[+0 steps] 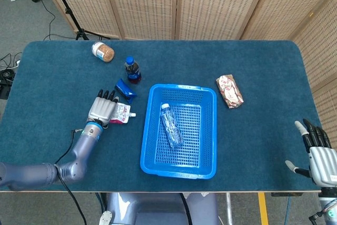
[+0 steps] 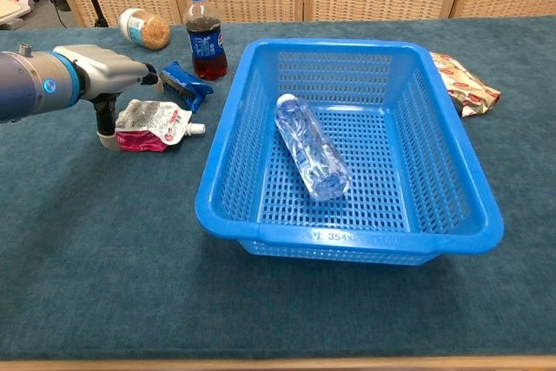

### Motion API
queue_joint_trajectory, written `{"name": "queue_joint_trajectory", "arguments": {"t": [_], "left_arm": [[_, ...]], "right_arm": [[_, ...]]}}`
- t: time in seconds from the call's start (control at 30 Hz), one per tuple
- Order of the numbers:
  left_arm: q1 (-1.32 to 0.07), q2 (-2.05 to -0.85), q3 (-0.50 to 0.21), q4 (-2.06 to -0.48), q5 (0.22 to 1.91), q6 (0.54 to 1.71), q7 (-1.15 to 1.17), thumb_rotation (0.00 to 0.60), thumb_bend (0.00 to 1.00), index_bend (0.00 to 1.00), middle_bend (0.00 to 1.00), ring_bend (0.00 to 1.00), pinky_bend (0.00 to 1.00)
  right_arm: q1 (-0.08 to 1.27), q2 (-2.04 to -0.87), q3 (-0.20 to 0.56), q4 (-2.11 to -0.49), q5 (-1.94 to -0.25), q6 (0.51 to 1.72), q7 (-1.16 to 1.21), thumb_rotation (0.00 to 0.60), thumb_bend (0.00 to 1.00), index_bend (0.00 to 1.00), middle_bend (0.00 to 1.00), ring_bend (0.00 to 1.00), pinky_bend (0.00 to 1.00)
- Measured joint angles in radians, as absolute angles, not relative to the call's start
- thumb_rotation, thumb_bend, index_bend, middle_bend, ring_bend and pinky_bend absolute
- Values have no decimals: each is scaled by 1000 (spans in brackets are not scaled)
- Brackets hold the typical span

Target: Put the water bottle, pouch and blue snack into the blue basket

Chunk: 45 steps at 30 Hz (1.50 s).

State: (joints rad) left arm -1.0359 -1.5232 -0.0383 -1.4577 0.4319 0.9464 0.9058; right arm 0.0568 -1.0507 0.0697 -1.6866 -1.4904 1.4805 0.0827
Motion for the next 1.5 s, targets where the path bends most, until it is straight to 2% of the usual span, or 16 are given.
{"name": "queue_joint_trajectory", "arguments": {"t": [0.17,0.23,0.3,0.4,0.5,0.77,0.97,1.2,1.37,1.5], "left_arm": [[-1041,-1565,-34,-1406,427,930,906,600,150,275,7,16,57],[-1040,-1584,-32,-1385,428,926,905,600,166,360,54,65,97],[-1039,-1602,-32,-1366,435,924,900,600,192,487,151,148,163],[-1033,-1617,-34,-1351,462,937,886,600,224,597,258,250,249],[-1024,-1629,-38,-1341,513,964,864,600,246,667,314,317,291],[-996,-1609,-67,-1366,633,1034,809,600,262,726,357,350,306],[-993,-1523,-107,-1478,659,1086,813,600,266,740,368,353,306],[-994,-1430,-186,-1626,685,1150,808,600,265,741,370,354,306],[-1000,-1443,-227,-1668,717,1214,796,600,263,741,370,354,306],[-1011,-1506,-248,-1675,794,1255,776,600,260,741,370,354,305]], "right_arm": [[58,-1051,69,-1686,-1489,1476,83,600,156,8,0,0,0],[58,-1051,69,-1686,-1490,1477,84,600,156,8,0,0,0],[58,-1051,70,-1686,-1489,1478,86,600,156,8,0,0,0],[58,-1050,71,-1684,-1486,1479,89,600,156,8,0,0,0],[58,-1051,72,-1682,-1484,1477,90,600,156,8,0,0,0],[58,-1050,71,-1685,-1487,1478,89,600,156,8,0,0,0],[60,-1051,70,-1686,-1486,1473,90,600,156,8,0,0,0],[57,-1044,71,-1689,-1492,1482,105,600,156,8,0,0,0],[54,-1038,71,-1691,-1496,1490,119,600,156,8,0,0,0],[52,-1033,72,-1688,-1492,1490,135,600,156,8,0,0,0]]}}
